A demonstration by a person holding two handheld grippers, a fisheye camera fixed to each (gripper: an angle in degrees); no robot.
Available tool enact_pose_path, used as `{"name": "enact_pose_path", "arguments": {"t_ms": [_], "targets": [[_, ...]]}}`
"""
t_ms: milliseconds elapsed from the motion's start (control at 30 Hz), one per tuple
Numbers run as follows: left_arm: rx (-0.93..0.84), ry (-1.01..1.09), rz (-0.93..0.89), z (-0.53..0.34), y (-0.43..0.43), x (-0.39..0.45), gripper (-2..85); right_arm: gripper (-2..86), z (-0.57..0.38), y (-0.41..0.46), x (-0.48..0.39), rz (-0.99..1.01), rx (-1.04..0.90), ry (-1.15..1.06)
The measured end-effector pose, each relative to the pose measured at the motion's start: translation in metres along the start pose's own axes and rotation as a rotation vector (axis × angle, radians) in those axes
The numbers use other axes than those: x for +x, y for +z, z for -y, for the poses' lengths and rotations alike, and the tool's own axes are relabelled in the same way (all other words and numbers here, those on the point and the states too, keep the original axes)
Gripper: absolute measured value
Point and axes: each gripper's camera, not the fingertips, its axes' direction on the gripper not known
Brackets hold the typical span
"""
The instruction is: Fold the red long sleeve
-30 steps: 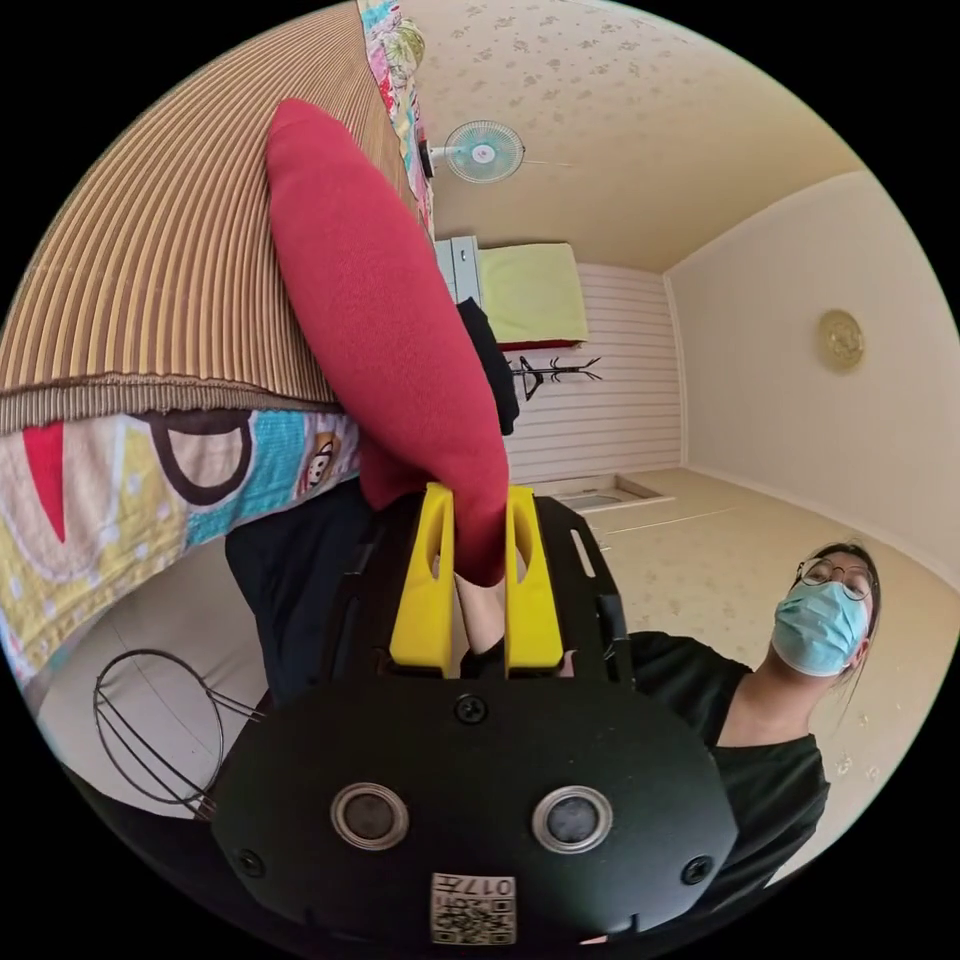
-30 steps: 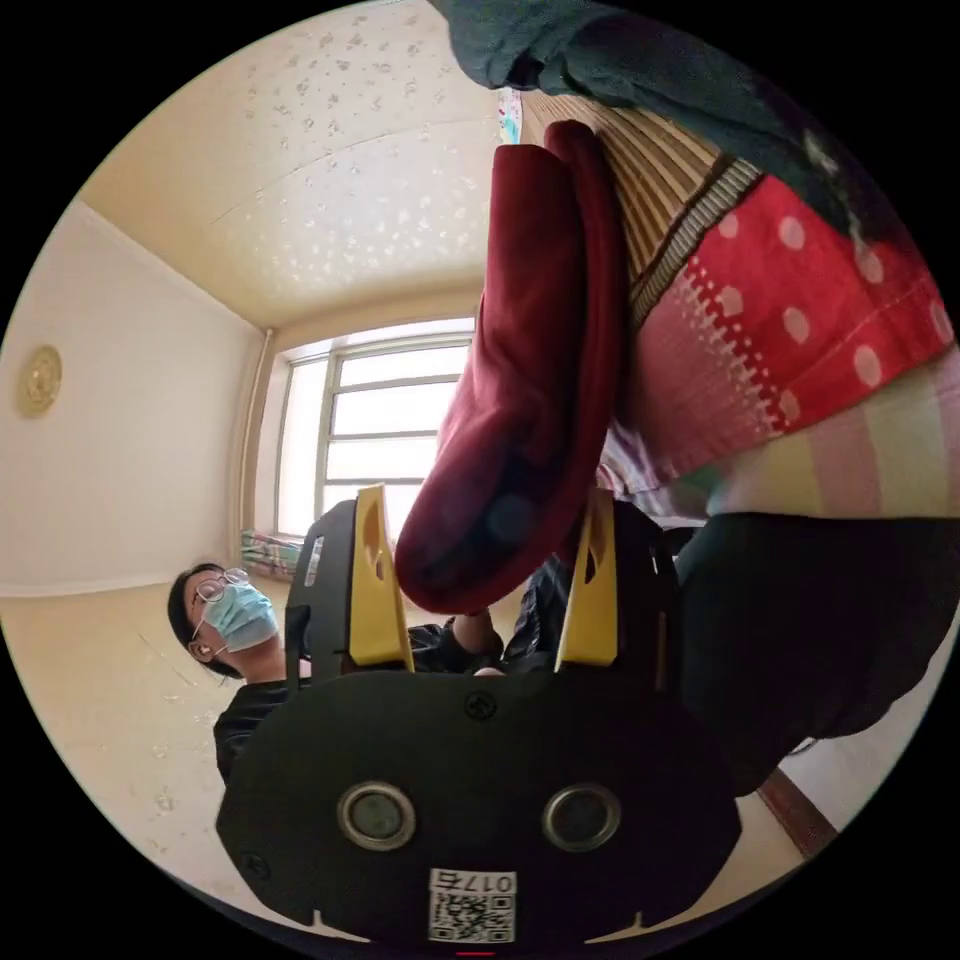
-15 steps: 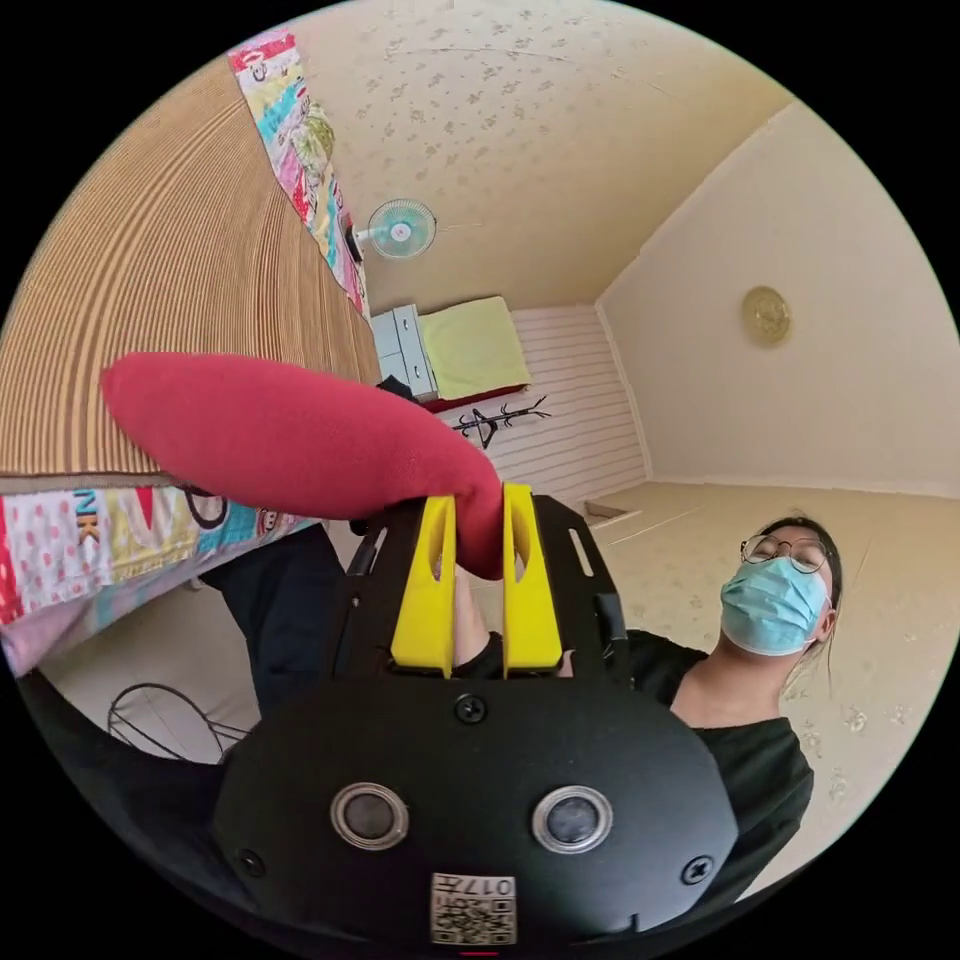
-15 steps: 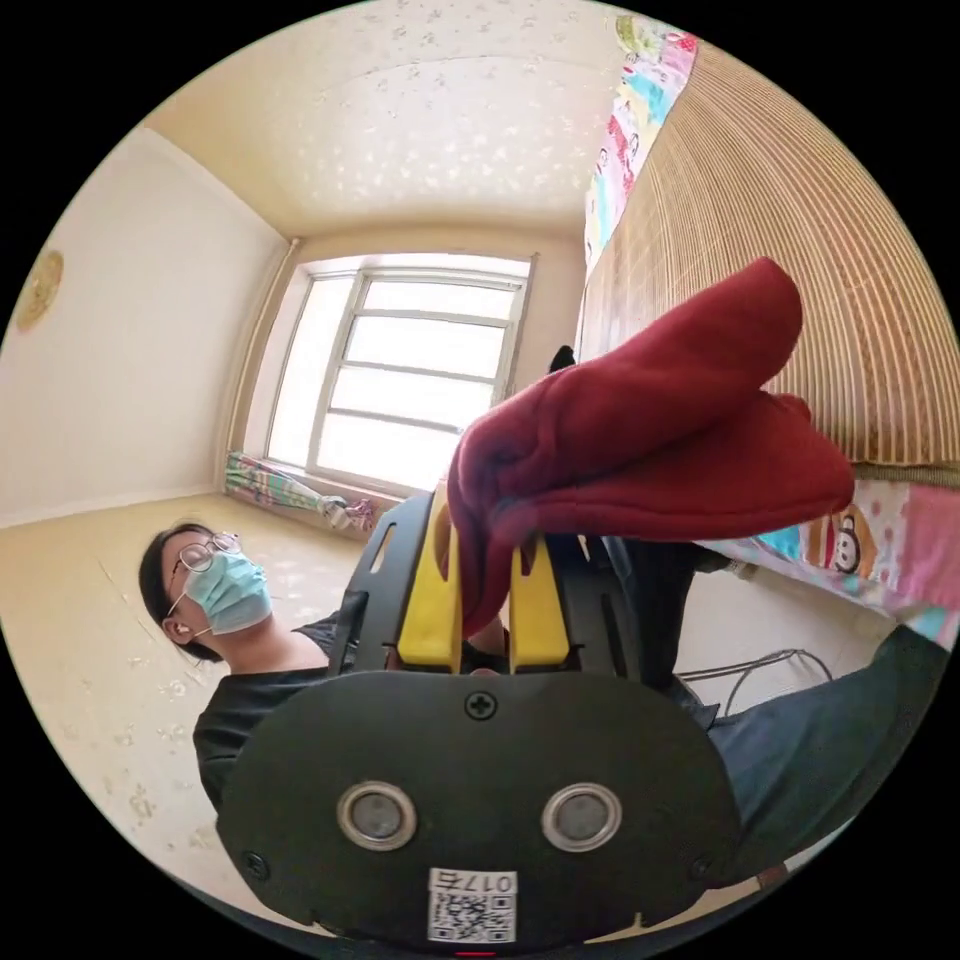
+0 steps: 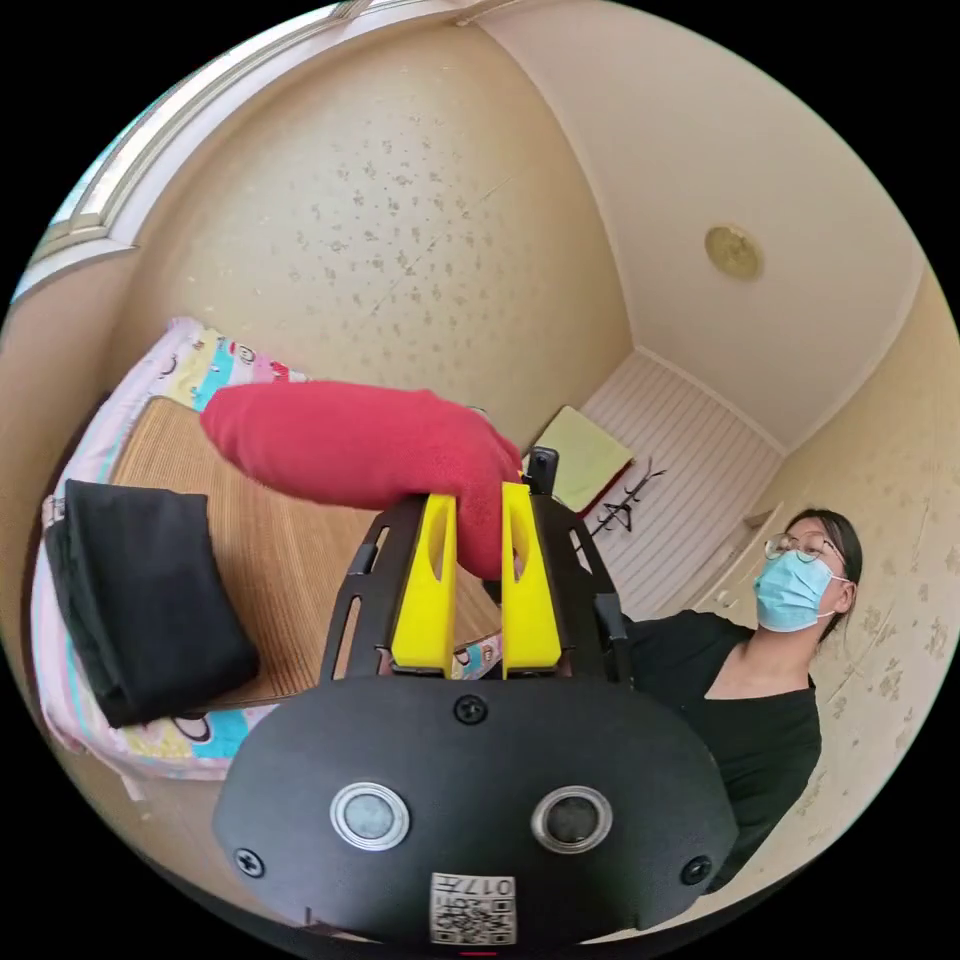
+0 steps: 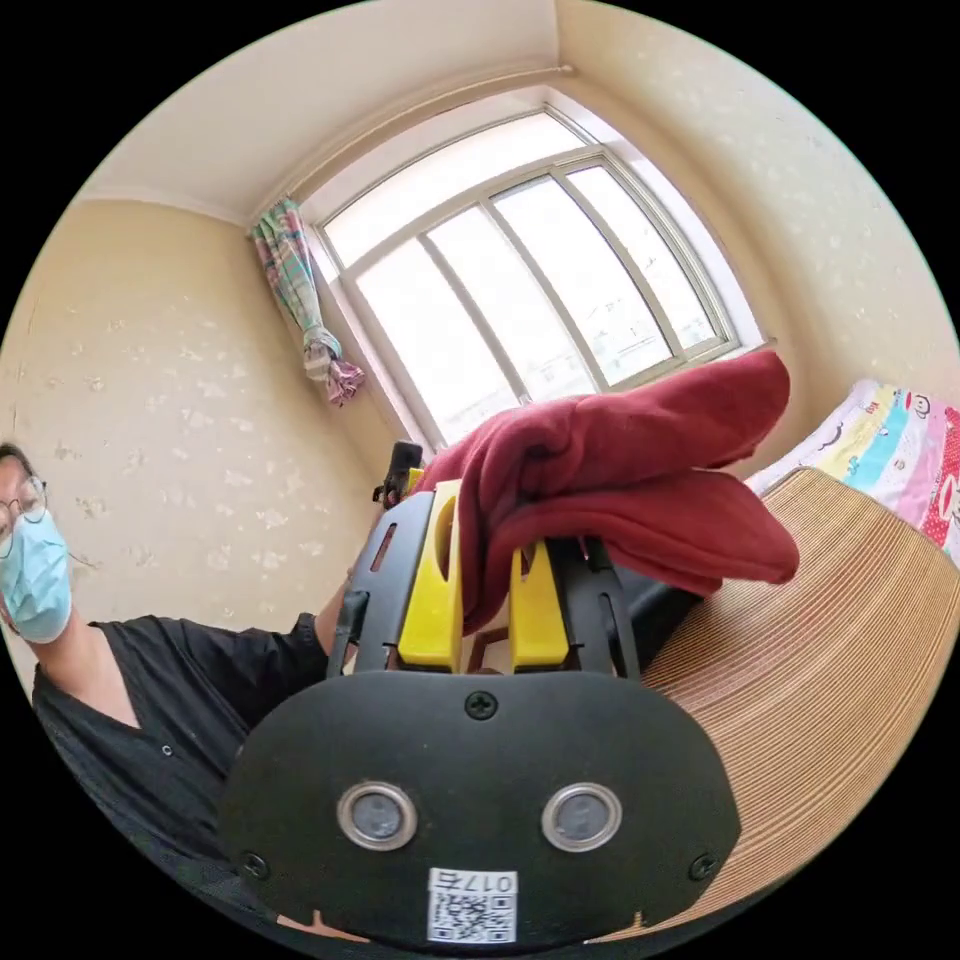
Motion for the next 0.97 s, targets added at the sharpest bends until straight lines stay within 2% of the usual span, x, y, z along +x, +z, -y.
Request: {"name": "enact_pose_path", "arguments": {"t_ms": [67,133,200,233,300,400,500,567,667,767,833,867,900,933,967], "targets": [[-0.003,-0.083,0.174,-0.009,-0.011,-0.027,8.2,5.9,-0.002,0.063,0.018,-0.083,-0.040,0.030],[-0.019,-0.207,0.331,-0.033,-0.007,-0.067,9.9,6.9,-0.033,0.147,0.071,-0.118,-0.104,0.200],[-0.087,-0.424,0.479,-0.094,0.013,-0.130,12.8,8.0,-0.078,0.203,0.120,-0.132,-0.156,0.367],[-0.108,-0.477,0.504,-0.114,0.019,-0.144,12.9,8.5,-0.113,0.235,0.148,-0.163,-0.224,0.477],[-0.119,-0.570,0.523,-0.199,0.042,-0.166,11.9,8.4,-0.165,0.269,0.168,-0.144,-0.352,0.547],[-0.156,-0.447,0.616,-0.307,0.096,-0.118,10.9,4.6,-0.247,0.267,0.137,-0.066,-0.394,0.401],[-0.248,-0.423,0.730,-0.416,0.162,-0.059,10.0,3.1,-0.331,0.219,0.103,-0.088,-0.490,0.352],[-0.274,-0.432,0.723,-0.466,0.193,-0.025,8.4,2.0,-0.378,0.169,0.090,-0.210,-0.533,0.381],[-0.214,-0.394,0.840,-0.502,0.221,0.037,2.7,1.1,-0.431,0.068,0.077,-0.514,-0.553,0.473],[-0.149,-0.188,1.036,-0.479,0.252,0.083,1.0,0.7,-0.462,-0.026,0.069,-0.895,-0.566,0.584],[-0.131,-0.005,1.128,-0.449,0.279,0.103,1.4,0.6,-0.459,-0.086,0.048,-1.286,-0.477,0.633],[-0.116,0.101,1.189,-0.428,0.297,0.114,1.9,0.6,-0.456,-0.099,0.041,-1.392,-0.447,0.635],[-0.085,0.175,1.236,-0.407,0.312,0.125,2.5,0.7,-0.450,-0.119,0.030,-1.585,-0.397,0.645],[-0.065,0.195,1.245,-0.397,0.318,0.130,2.7,0.8,-0.446,-0.137,0.021,-1.721,-0.347,0.665],[-0.020,0.208,1.219,-0.378,0.327,0.141,3.2,0.9,-0.445,-0.145,0.019,-1.761,-0.325,0.676]]}}
